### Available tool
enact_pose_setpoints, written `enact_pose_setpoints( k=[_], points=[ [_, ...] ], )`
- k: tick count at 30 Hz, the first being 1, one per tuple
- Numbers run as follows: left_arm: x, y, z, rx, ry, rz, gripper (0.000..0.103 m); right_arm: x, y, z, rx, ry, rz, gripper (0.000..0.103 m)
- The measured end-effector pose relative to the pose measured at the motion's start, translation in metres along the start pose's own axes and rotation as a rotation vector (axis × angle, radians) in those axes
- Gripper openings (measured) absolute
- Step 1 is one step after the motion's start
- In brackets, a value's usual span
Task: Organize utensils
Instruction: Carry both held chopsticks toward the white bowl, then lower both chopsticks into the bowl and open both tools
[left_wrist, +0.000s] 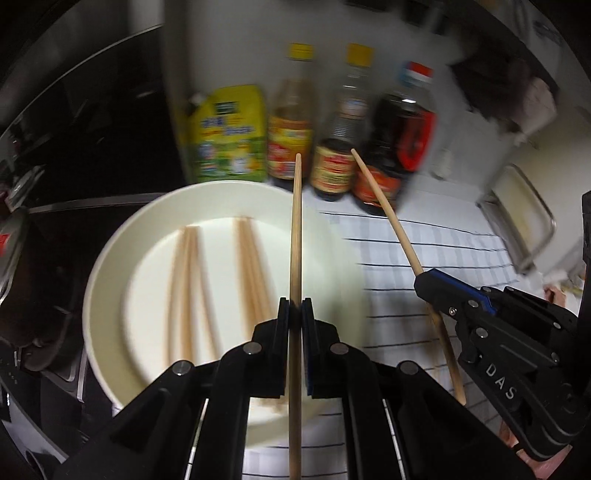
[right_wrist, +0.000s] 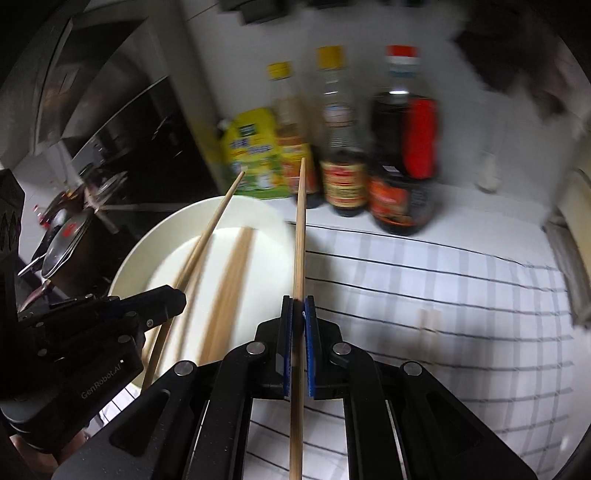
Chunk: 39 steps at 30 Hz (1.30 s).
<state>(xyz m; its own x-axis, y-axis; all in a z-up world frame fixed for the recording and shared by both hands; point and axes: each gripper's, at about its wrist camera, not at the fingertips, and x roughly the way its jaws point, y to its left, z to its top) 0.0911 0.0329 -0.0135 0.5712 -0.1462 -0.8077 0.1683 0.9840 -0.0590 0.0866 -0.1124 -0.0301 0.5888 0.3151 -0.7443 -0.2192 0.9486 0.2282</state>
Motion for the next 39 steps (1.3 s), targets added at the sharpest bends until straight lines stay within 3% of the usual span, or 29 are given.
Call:
enact_pose_setpoints(
  k=[6,12,29,31,35,39],
  points=[
    [0.016,0.057,0.003,-0.048,0.025,0.041,0.007,0.050,0.041,0.010,0.000,0.077,0.050,0.006],
    [0.033,0.090,0.005,-0.078,0.058,0.044,0.007,0.086,0.070,0.017,-0.007,0.121,0.063,0.006],
    [0.063,0.109,-0.006,-0.104,0.133,0.040,0.008,0.112,0.069,0.010,0.035,0.187,0.016,0.006],
    [0.061,0.109,-0.006,-0.108,0.128,0.043,0.012,0.109,0.069,0.010,0.035,0.178,0.014,0.010],
    [0.055,0.111,-0.005,-0.114,0.112,0.057,0.031,0.098,0.069,0.011,0.030,0.153,0.005,0.012],
    [0.047,0.114,-0.006,-0.125,0.100,0.067,0.038,0.087,0.069,0.009,0.028,0.138,0.001,0.012]
  ],
)
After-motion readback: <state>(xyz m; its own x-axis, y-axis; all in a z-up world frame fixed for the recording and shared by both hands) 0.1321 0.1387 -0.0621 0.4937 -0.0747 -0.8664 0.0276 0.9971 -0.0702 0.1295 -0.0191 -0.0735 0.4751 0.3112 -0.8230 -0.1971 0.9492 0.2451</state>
